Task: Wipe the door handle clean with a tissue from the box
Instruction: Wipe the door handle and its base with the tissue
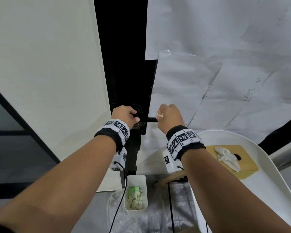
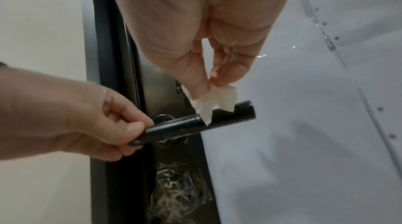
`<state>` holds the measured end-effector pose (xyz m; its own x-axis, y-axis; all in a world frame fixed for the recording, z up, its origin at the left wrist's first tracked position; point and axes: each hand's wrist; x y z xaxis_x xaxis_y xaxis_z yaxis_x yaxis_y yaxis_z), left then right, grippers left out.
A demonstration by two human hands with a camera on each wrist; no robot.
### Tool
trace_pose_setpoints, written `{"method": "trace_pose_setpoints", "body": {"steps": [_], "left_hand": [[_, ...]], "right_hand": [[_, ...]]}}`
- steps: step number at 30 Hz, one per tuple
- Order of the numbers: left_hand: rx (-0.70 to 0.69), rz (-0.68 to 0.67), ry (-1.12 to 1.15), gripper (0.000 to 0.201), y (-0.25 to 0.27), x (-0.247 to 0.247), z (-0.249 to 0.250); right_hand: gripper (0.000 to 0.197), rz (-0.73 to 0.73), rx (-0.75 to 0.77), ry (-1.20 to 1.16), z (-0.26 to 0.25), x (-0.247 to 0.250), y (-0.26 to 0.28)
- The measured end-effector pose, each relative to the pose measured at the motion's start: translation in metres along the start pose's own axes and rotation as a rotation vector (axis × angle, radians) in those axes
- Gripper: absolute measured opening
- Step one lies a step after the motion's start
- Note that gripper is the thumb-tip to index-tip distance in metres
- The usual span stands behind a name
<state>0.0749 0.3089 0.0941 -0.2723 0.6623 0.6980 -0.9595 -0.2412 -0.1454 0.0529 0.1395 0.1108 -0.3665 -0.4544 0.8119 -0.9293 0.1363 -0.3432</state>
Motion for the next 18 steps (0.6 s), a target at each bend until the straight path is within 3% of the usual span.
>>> {"method": "trace_pose_setpoints", "body": {"steps": [4,12,15,18], "left_hand": [[0.014,0.012,0.004,0.028,0.001,-0.002,0.0],[0.083,0.045,0.012,0.023,-0.005,-0.006,0.002],[0.1,0.035,-0.013,0.024,-0.001,-0.007,0.002],[-0.004,0.074,-0.043,0.03,0.005,-0.007,0.0]], "right_hand": [[0.021,-0.084,0.044,0.164,0.002,-0.007,0.003],[0.023,-0.1,0.246,0.096,-0.026,-0.029,0.01],[0.027,-0.13,0.233,0.079,-0.02,-0.029,0.008],[0.027,-0.126,0.172,0.086,-0.005,-0.021,0.003]]}}
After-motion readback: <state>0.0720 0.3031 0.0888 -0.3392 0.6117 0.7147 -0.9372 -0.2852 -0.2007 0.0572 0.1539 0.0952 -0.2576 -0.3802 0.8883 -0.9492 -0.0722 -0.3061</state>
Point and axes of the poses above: each hand's wrist, its own y-axis away from the middle knuckle, its own x-axis out of the back of the hand, z = x × y, and after that the axes turned 13 degrees about z, right-handed
